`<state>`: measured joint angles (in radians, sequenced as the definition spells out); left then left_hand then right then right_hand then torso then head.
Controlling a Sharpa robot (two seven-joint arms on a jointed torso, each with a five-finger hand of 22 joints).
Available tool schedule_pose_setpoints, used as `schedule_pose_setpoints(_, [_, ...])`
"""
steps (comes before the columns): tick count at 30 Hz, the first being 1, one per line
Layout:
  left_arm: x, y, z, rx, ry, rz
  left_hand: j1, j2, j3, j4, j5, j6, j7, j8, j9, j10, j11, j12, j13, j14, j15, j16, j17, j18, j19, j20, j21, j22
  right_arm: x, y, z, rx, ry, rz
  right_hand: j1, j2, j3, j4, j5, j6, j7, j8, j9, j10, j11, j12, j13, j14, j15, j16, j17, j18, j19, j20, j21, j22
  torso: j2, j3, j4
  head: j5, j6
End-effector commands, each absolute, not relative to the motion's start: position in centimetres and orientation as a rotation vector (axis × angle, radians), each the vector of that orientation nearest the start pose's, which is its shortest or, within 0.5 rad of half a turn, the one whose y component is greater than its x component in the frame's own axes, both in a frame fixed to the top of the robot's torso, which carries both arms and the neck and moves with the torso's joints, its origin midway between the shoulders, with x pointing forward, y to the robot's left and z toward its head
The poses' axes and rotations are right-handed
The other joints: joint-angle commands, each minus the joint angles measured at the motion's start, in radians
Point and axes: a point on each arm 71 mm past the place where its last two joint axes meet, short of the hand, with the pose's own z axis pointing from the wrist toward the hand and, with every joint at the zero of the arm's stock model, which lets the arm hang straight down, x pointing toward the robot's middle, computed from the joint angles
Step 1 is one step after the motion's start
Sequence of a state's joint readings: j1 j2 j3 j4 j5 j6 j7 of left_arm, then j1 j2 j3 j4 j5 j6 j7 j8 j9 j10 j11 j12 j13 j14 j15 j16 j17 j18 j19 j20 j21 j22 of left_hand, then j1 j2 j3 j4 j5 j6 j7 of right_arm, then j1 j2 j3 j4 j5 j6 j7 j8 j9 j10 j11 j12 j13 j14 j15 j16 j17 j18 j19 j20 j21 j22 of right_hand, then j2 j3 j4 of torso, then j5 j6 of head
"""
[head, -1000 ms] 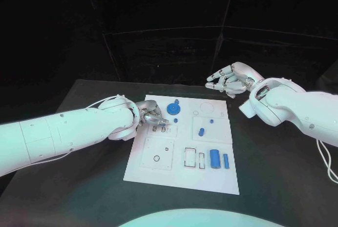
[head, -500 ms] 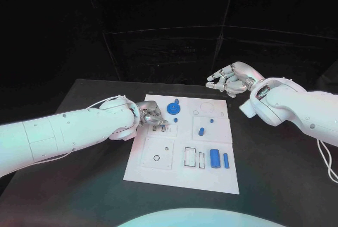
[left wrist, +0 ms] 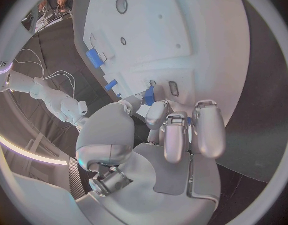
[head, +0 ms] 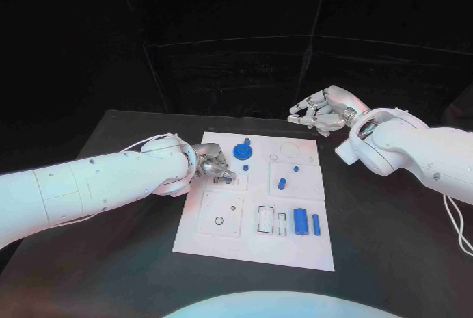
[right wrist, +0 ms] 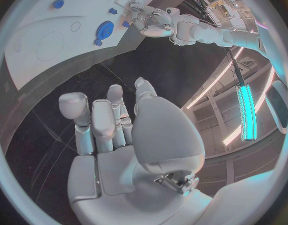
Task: Assemble the parts on the task board
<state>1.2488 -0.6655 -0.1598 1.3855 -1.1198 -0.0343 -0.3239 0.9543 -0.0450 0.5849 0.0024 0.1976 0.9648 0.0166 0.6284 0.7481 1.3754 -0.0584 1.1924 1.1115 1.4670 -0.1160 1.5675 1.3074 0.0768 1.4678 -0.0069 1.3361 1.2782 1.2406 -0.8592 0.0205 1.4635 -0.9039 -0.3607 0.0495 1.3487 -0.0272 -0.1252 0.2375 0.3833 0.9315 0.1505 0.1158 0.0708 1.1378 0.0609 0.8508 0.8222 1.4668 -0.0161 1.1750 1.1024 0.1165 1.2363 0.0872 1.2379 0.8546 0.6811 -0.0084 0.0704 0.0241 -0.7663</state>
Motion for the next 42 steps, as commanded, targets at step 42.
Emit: schedule_pose_setpoints(42, [49.65, 16.04, -24.06, -0.012, 2.208, -0.544, -0.049, -0.054, -0.202, 0.015, -0.004, 0.008, -0.002, -0.012, -0.011, -0.019, 0.005, -0.009, -0.012, 0.104, 0.004, 0.003, 0.263, -0.009, 0.017, 0.003, -0.019, -0.005, 51.24, -22.77, -14.22, 0.338, 1.578, 0.964, 0.000, 0.006, -0.006, 0.002, 0.006, -0.002, -0.002, 0.007, -0.001, -0.009, -0.001, -0.005, -0.002, 0.011, -0.003, -0.008, -0.001, 0.016, 0.000, 0.000, -0.005, -0.002, 0.000, 0.0005, 0.0004, -0.003, -0.004])
